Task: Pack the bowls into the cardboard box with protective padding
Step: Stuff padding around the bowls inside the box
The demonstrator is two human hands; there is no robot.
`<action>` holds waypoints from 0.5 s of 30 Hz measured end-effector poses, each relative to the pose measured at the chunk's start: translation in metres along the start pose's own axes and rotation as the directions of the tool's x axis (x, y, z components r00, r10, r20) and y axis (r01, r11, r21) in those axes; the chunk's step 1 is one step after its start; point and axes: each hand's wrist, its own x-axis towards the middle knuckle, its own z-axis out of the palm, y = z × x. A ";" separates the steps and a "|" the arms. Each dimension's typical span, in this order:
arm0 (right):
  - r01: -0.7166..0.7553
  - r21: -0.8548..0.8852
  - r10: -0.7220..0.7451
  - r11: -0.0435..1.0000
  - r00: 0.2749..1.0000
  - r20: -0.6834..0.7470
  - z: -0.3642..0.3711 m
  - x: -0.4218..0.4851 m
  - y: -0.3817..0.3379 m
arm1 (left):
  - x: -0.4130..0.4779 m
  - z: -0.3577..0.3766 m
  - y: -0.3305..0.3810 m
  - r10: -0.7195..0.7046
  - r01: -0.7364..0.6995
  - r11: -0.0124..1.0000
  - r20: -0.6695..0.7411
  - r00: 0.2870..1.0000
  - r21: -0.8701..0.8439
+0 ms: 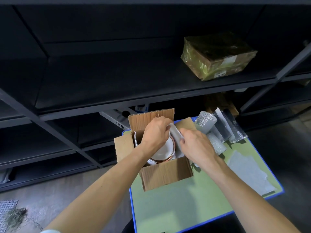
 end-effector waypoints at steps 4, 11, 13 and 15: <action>-0.006 0.088 0.003 0.996 0.999 0.034 0.013 -0.004 0.000 | -0.003 -0.003 -0.001 0.032 -0.032 0.999 -0.015 0.999 -0.010; 0.032 -0.024 -0.033 0.999 0.998 -0.047 0.004 -0.002 0.005 | 0.002 -0.006 -0.001 0.056 -0.056 0.998 0.002 0.998 -0.007; 0.055 -0.056 -0.060 0.997 0.994 -0.090 -0.002 0.001 0.007 | 0.004 -0.007 0.002 0.046 -0.046 0.999 -0.024 0.999 -0.020; 0.055 -0.054 -0.060 0.997 0.994 -0.093 -0.004 0.004 0.009 | 0.003 -0.007 0.006 0.027 -0.028 0.999 -0.054 0.998 -0.018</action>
